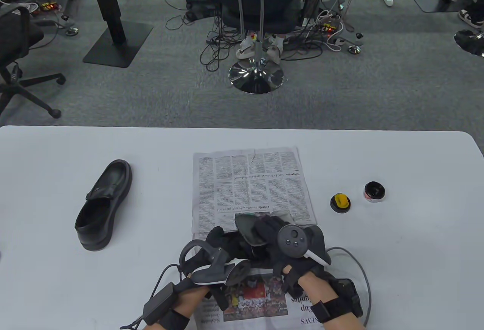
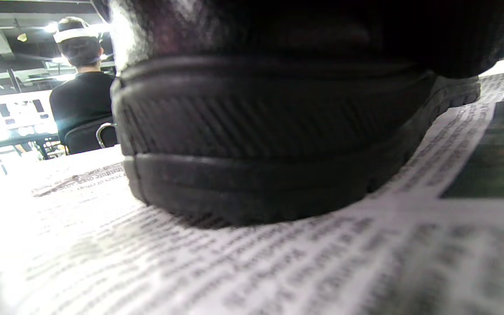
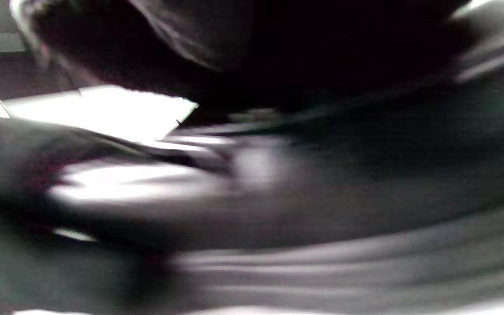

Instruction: Dip and apply built-in sponge shoe polish on shoes

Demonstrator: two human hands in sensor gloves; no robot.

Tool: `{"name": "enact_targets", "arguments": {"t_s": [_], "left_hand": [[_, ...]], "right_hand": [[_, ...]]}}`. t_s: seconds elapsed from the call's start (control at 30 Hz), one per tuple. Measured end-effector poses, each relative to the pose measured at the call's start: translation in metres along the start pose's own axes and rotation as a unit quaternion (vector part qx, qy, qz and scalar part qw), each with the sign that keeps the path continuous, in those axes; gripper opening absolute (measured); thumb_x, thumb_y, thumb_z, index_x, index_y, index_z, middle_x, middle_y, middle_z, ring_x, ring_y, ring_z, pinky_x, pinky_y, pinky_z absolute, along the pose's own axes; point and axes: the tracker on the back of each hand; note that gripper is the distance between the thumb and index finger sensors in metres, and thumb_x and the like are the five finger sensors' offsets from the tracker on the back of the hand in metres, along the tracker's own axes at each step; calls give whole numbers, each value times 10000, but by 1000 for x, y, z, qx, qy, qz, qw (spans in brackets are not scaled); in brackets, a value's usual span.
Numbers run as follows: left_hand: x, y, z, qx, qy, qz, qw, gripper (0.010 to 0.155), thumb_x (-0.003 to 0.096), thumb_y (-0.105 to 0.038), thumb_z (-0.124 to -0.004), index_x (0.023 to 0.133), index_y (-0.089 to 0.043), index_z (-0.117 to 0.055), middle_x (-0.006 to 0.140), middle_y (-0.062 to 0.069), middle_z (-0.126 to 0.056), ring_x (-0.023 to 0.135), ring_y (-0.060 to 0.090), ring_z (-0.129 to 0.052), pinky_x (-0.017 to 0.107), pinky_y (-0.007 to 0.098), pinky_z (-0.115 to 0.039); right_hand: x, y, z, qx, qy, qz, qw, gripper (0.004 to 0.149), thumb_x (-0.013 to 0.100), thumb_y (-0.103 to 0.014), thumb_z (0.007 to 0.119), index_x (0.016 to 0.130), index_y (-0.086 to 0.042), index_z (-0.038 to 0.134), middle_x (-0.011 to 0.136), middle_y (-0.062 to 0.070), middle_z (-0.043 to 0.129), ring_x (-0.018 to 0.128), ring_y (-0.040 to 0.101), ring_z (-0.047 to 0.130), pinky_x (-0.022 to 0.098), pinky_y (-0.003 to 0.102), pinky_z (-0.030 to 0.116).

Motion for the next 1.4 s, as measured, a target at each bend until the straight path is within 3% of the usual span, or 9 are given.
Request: {"name": "enact_targets", "arguments": {"t_s": [0.2, 0.3, 0.4, 0.53, 0.73, 0.9, 1.07, 1.23, 1.4], "left_hand": [[0, 0, 0, 0, -5, 1, 1000, 368, 395, -663, -761, 713, -482, -802, 641, -192, -928, 533, 77, -916, 756, 600, -568], [-1, 0, -1, 0, -9, -2, 1000, 367, 402, -664, -760, 716, -477, -802, 642, -189, -926, 534, 80, -913, 757, 600, -566], [0, 0, -1, 0, -7, -1, 1000, 368, 399, -667, -759, 713, -481, -803, 640, -191, -927, 533, 78, -915, 756, 599, -569], [-1, -1, -1, 3, -9, 1, 1000, 368, 403, -671, -755, 713, -479, -801, 642, -191, -927, 535, 81, -915, 755, 604, -568], [-1, -1, -1, 5, -9, 1, 1000, 369, 405, -678, -751, 712, -479, -801, 646, -192, -925, 540, 81, -914, 757, 603, -566], [-2, -1, -1, 5, -9, 2, 1000, 369, 405, -678, -749, 714, -481, -796, 651, -196, -923, 547, 81, -913, 758, 604, -564], [-2, -1, -1, 6, -9, 3, 1000, 370, 406, -680, -748, 714, -480, -796, 654, -195, -921, 551, 80, -913, 759, 604, -563], [-3, 0, -2, -5, -10, -5, 1000, 363, 407, -662, -751, 722, -485, -788, 673, -199, -913, 572, 79, -906, 765, 608, -550], [-3, 0, -2, -2, -8, -3, 1000, 365, 408, -665, -749, 723, -484, -787, 674, -200, -913, 572, 80, -907, 765, 609, -549]], "right_hand": [[-3, 12, -4, -228, 18, 88, 970, 532, 450, -200, 724, 979, -179, 671, 1009, 148, 635, 949, 436, 652, 658, 555, 576], [-10, -5, 2, -36, 24, -19, 999, 524, 442, -209, 735, 964, -217, 691, 1008, 113, 647, 947, 405, 686, 658, 529, 624], [-8, 13, -2, 46, 25, 2, 999, 503, 426, -147, 767, 922, -228, 760, 993, 91, 679, 942, 388, 688, 659, 521, 606], [-10, 24, -12, -264, 72, 80, 959, 496, 421, -181, 762, 910, -263, 770, 966, 79, 737, 907, 367, 772, 630, 500, 686], [-19, 5, -7, -22, 63, -21, 998, 462, 400, -114, 792, 816, -294, 880, 937, 104, 781, 861, 406, 827, 589, 522, 743], [-18, 14, -15, -273, 96, 58, 956, 469, 395, -139, 795, 831, -304, 851, 916, 98, 807, 826, 389, 879, 554, 496, 793], [-20, -2, -10, -7, 71, -10, 997, 422, 365, -102, 825, 723, -278, 962, 870, 94, 867, 775, 401, 922, 504, 478, 849], [-19, 7, -19, -232, 121, 30, 965, 402, 358, -128, 830, 683, -322, 965, 844, 58, 895, 727, 362, 997, 455, 398, 922], [-18, 3, -18, 54, 36, -10, 998, 379, 339, -57, 854, 610, -249, 1037, 822, 95, 919, 731, 412, 965, 450, 460, 900]]}}
Point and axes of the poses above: the tracker on the back of each hand, its own y axis roughly to the little-finger side, its own x axis roughly from the wrist to the fingertips, z = x × y
